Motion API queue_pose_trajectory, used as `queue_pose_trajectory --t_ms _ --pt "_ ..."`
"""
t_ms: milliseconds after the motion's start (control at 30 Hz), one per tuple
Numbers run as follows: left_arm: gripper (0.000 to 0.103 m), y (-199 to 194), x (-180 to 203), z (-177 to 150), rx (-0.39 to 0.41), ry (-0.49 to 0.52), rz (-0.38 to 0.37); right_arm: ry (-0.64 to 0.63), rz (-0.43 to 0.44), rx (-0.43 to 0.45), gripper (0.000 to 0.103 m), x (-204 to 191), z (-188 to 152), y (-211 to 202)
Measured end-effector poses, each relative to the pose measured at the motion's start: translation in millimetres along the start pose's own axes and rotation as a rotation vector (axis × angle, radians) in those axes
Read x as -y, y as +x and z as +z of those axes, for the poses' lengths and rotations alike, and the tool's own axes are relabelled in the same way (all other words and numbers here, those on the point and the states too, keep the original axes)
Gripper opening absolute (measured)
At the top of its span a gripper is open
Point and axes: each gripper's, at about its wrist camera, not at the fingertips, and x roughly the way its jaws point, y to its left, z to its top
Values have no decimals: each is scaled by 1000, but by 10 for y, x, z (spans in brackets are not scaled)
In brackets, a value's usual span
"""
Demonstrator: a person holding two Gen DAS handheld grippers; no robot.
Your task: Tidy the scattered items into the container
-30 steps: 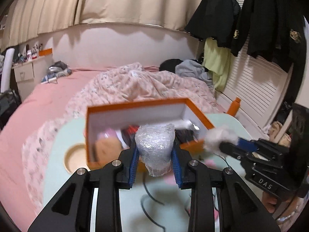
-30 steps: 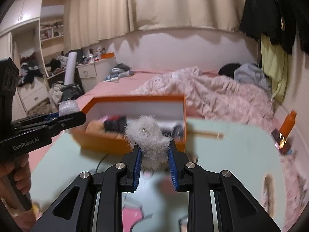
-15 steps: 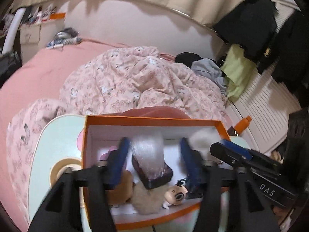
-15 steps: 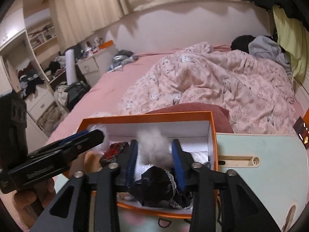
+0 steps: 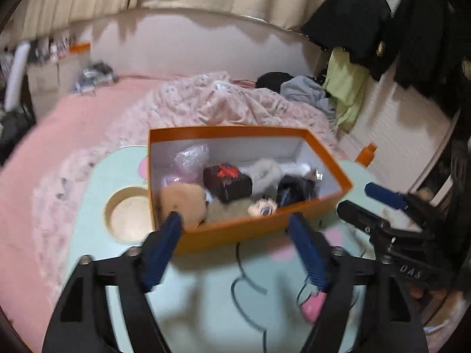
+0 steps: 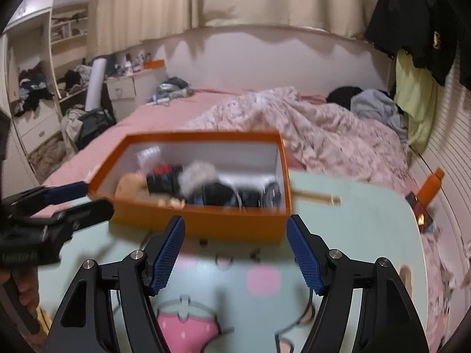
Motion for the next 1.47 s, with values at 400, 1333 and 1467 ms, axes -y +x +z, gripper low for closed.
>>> queue_pose_trajectory --t_ms 400,1333,1467 --pt "80 181 131 -477 -16 -7 87 39 -75 -93 73 125 -369 196" --pt "103 500 66 -610 -97 -2 228 55 -114 -179 103 213 -625 385" --pt "103 499 69 -612 -96 -3 227 54 -114 -179 103 216 -625 385"
